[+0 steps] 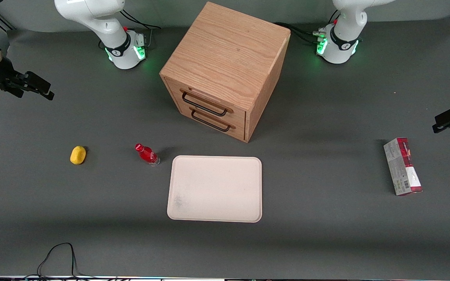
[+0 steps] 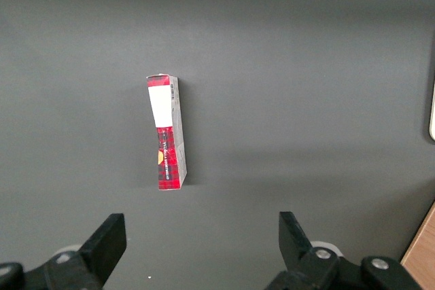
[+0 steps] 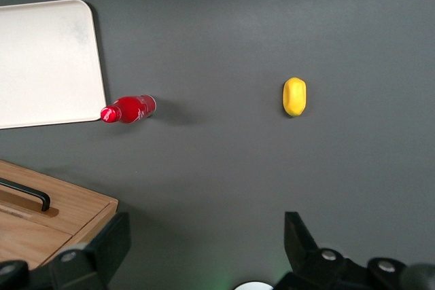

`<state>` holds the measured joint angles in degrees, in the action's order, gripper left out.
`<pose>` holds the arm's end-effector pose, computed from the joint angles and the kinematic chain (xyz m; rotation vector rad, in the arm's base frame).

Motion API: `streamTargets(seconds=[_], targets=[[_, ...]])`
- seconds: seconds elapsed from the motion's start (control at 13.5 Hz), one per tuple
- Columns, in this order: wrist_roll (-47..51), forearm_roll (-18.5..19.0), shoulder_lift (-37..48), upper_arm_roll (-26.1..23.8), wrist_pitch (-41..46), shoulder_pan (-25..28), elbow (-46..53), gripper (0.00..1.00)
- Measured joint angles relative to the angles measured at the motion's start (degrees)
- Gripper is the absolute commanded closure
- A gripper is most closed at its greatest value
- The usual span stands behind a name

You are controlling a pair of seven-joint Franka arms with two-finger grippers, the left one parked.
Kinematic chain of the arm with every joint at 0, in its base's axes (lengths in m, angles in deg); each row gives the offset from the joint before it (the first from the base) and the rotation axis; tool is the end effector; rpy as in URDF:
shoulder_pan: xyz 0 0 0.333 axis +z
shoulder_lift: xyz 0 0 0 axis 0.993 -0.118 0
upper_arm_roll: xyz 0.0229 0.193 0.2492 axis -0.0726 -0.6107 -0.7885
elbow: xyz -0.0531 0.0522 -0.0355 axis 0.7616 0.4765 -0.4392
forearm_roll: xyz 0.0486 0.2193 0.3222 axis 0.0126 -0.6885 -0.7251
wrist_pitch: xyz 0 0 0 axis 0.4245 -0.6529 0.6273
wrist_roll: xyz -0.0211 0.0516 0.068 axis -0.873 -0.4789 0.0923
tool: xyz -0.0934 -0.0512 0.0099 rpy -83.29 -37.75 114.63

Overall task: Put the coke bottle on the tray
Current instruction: 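Move the right gripper down toward the red Coca-Cola bottle, then align the open right gripper over the bottle and close on it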

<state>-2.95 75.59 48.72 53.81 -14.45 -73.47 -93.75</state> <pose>0.4941 0.0048 0.6288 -3.1226 0.2290 0.0229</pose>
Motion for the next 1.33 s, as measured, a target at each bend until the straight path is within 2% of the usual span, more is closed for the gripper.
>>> streamTargets(seconds=[0.37, 0.67, 0.96, 1.33], targets=[[0.0, 0.0, -3.1, -0.4, 0.0, 0.1, 1.5, 0.00], [0.6, -2.8, -11.5, -5.0, -1.3, 0.4, 7.7, 0.00], [5.6, -3.2, -21.8, -10.8, -9.9, 0.9, 9.0, 0.00], [6.8, -3.2, -30.3, -12.4, -24.4, 1.8, 2.9, 0.00]])
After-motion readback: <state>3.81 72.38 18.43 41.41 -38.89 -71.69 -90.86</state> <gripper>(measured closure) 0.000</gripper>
